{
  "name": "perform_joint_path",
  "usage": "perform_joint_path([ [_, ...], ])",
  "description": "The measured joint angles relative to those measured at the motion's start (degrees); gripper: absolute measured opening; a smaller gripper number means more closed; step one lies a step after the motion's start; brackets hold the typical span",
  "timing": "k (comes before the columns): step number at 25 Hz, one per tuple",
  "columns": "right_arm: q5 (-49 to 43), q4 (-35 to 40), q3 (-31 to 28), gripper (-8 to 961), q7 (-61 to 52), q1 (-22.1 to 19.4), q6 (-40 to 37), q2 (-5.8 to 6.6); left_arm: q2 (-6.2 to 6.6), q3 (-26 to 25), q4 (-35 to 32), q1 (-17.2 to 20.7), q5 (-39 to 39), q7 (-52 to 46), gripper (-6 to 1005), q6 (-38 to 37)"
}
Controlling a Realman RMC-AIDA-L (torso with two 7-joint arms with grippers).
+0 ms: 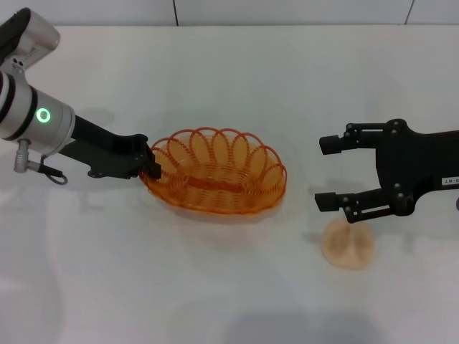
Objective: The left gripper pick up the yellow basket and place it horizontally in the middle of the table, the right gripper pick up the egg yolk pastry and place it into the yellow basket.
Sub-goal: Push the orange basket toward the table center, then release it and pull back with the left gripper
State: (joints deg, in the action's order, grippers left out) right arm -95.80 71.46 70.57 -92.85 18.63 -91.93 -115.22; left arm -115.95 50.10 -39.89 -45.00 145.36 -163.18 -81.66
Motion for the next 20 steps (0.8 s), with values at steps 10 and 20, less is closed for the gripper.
perform_joint_path([
  [10,0.0,0.0,0.0,829,0.1,-0.2,-0.4,0.0,-0.14,0.0,0.1,0.0,0.0,0.1,172,0.3],
  [20,0.0,0.0,0.0,829,0.1,-0.4,-0.7,0.0,-0.33,0.1,0.1,0.1,-1.0,0.8,187,0.0],
])
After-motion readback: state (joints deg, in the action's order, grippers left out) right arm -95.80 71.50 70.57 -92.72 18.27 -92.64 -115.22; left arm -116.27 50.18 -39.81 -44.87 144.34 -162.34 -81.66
